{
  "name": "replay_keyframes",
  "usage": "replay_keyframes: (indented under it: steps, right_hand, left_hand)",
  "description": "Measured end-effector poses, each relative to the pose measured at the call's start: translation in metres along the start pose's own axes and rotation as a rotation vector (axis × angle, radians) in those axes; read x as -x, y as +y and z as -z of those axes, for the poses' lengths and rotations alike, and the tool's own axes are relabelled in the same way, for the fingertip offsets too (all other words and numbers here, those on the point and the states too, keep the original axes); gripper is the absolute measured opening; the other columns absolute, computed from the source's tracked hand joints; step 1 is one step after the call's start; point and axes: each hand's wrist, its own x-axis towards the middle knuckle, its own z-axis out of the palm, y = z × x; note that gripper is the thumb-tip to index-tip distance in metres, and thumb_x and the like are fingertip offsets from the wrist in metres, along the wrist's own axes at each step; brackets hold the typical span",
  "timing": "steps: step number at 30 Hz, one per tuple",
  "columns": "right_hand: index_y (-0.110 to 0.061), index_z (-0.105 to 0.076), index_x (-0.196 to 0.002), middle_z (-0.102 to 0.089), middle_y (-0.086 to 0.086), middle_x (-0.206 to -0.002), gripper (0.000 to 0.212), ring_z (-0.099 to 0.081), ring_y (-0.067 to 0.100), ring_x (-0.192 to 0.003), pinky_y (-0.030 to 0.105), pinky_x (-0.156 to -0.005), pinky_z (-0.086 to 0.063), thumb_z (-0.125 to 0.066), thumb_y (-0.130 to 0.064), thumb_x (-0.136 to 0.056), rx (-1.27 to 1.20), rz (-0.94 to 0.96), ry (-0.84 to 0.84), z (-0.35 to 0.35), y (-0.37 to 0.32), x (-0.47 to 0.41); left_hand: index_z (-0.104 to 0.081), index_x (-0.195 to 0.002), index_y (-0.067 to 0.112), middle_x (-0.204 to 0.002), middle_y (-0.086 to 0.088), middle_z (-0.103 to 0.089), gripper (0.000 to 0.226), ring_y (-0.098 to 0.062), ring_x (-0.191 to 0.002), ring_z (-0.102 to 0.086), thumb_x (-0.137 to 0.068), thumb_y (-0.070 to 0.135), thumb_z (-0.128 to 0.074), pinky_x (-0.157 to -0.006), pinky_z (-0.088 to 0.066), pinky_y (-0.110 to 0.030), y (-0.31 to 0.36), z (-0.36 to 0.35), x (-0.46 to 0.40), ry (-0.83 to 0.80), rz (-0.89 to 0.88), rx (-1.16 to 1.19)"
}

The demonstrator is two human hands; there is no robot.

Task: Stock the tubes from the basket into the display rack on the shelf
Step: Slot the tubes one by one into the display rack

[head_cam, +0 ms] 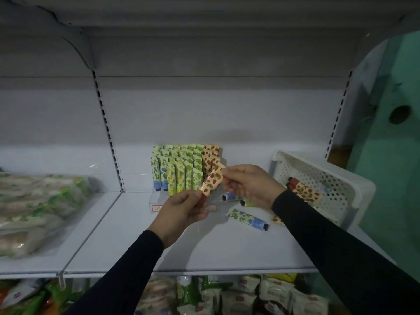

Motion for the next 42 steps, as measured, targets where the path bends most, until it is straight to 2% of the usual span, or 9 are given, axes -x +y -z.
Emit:
replay_keyframes:
  steps: [5,7,10,15,18,22,27,38,42]
  right_hand:
    - [-0.002,-0.071,-0.105,-0.068,0.007,-0.082,0.021,-0.060,0.007,-0.062,0.017,-0.059,-0.054,-0.067,-0.016,-0.090,0.265,0.114,0.093,0.002,0.004,-0.006]
    - [-0.003,-0.071,-0.101,-0.070,0.009,-0.083,0.017,-0.064,0.012,-0.067,0.019,-0.062,-0.057,-0.068,-0.015,-0.090,0.231,0.141,0.122,0.004,0.003,-0.009]
    - [-0.004,-0.072,-0.102,-0.073,0.010,-0.086,0.020,-0.067,0.018,-0.074,0.028,-0.076,-0.060,-0.068,-0.020,-0.090,0.421,0.224,0.239,0.012,0.003,-0.019]
    - [-0.015,-0.076,-0.089,-0.071,-0.006,-0.069,0.014,-0.066,0.007,-0.065,0.028,-0.075,-0.055,-0.069,-0.027,-0.089,0.700,0.329,0.352,0.018,0.002,-0.034]
    - [-0.015,-0.076,-0.086,-0.066,-0.012,-0.065,0.015,-0.060,0.001,-0.061,0.023,-0.072,-0.050,-0.070,-0.028,-0.088,0.752,0.361,0.377,0.015,0.003,-0.044]
    - [-0.011,-0.077,-0.089,-0.071,-0.003,-0.074,0.020,-0.065,0.010,-0.071,0.031,-0.080,-0.054,-0.068,-0.028,-0.090,0.765,0.378,0.382,0.009,0.006,-0.055]
    - [-0.008,-0.077,-0.090,-0.074,0.004,-0.082,0.026,-0.067,0.019,-0.080,0.038,-0.084,-0.054,-0.065,-0.031,-0.091,0.850,0.399,0.362,0.001,0.012,-0.063]
    - [-0.009,-0.077,-0.093,-0.075,0.004,-0.087,0.027,-0.066,0.013,-0.081,0.022,-0.074,-0.048,-0.063,-0.032,-0.092,0.872,0.460,0.395,-0.007,0.015,-0.069]
    - [-0.007,-0.076,-0.100,-0.075,0.003,-0.099,0.027,-0.064,0.009,-0.087,0.015,-0.076,-0.042,-0.064,-0.031,-0.093,0.879,0.448,0.371,-0.013,0.021,-0.071]
  left_hand:
    - [-0.066,-0.100,0.006,-0.088,-0.015,-0.067,0.023,-0.020,-0.068,-0.064,-0.102,0.023,-0.052,-0.070,-0.060,-0.032,-0.003,0.002,0.001,0.010,-0.015,-0.182]
    - [-0.068,-0.096,0.016,-0.087,-0.005,-0.069,0.021,-0.015,-0.071,-0.065,-0.100,0.033,-0.055,-0.075,-0.058,-0.035,-0.006,0.013,-0.001,0.094,-0.108,-0.573]
    - [-0.064,-0.092,0.023,-0.086,0.007,-0.066,0.025,-0.006,-0.074,-0.057,-0.098,0.045,-0.053,-0.063,-0.040,-0.018,-0.011,0.046,-0.002,0.224,-0.210,-1.190]
    - [-0.064,-0.106,0.013,-0.110,-0.010,-0.065,0.048,-0.025,-0.096,-0.056,-0.090,0.057,-0.053,-0.080,-0.043,-0.032,-0.026,0.110,-0.006,0.393,-0.074,-1.536]
    - [-0.054,-0.093,0.020,-0.113,-0.006,-0.060,0.047,-0.026,-0.110,-0.052,-0.086,0.066,-0.049,-0.096,-0.041,-0.035,-0.037,0.126,-0.006,0.316,-0.071,-1.556]
    - [-0.046,-0.079,0.020,-0.095,0.001,-0.054,0.056,-0.025,-0.104,-0.051,-0.072,0.073,-0.030,-0.093,-0.039,-0.035,-0.037,0.124,-0.006,0.289,-0.109,-1.543]
    - [-0.049,-0.081,0.021,-0.092,0.004,-0.051,0.058,-0.021,-0.099,-0.049,-0.071,0.074,-0.027,-0.089,-0.039,-0.034,-0.038,0.126,-0.006,0.271,-0.147,-1.544]
    - [-0.055,-0.092,0.020,-0.108,0.000,-0.058,0.067,-0.023,-0.111,-0.050,-0.069,0.076,-0.026,-0.097,-0.039,-0.034,-0.041,0.128,-0.009,0.288,-0.156,-1.552]
    - [-0.058,-0.100,0.019,-0.113,0.000,-0.059,0.073,-0.023,-0.114,-0.050,-0.069,0.077,-0.025,-0.100,-0.038,-0.034,-0.042,0.130,-0.010,0.287,-0.151,-1.566]
